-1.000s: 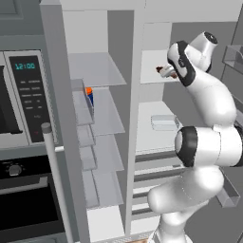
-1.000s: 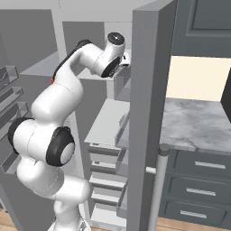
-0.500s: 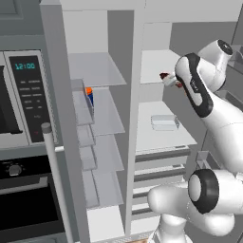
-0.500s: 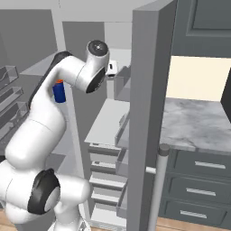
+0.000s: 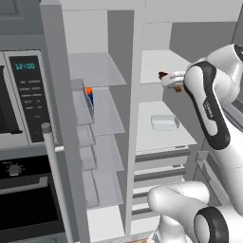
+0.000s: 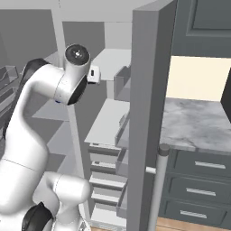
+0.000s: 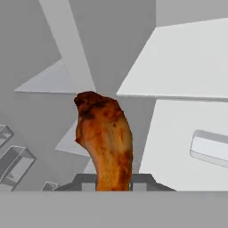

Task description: There's a chicken drumstick in the fridge that needs to be moved to the freezer for freezing. Pick up the chicken drumstick from the fridge, place it on any shelf in the freezer, and close the fridge and freezer doors when done.

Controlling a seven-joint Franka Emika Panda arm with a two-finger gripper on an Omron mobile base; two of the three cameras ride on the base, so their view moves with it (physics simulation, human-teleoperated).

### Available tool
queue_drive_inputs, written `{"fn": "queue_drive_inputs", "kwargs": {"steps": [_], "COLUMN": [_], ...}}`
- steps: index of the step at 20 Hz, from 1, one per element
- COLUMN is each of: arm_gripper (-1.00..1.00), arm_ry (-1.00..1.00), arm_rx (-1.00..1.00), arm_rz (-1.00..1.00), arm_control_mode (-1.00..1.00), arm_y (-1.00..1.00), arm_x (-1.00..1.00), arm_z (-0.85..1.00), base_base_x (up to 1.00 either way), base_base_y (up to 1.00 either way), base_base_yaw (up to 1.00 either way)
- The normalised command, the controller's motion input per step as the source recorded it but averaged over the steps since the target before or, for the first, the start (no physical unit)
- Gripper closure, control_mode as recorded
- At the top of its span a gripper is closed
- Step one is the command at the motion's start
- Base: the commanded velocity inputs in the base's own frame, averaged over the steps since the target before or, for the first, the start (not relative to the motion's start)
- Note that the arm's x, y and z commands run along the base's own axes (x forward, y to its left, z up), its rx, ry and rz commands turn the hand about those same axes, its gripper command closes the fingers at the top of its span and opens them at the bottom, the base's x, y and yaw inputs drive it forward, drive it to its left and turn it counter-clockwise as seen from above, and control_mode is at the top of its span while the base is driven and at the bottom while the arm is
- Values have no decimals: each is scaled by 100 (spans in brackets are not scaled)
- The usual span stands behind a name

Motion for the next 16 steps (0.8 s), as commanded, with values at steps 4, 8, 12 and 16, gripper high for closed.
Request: {"fn": "queue_drive_inputs", "kwargs": {"steps": [4,8,12,16], "arm_gripper": [100,100,100,100], "arm_ry": [0,0,0,0], "arm_rx": [11,11,7,2], "arm_rz": [0,0,0,0], "arm_control_mode": [-100,-100,-100,-100], "arm_y": [53,68,71,73], "arm_x": [-54,-46,-16,0], "arm_z": [37,24,16,9], "base_base_x": [0,0,0,0], "base_base_y": [0,0,0,0], "base_base_yaw": [0,0,0,0]}}
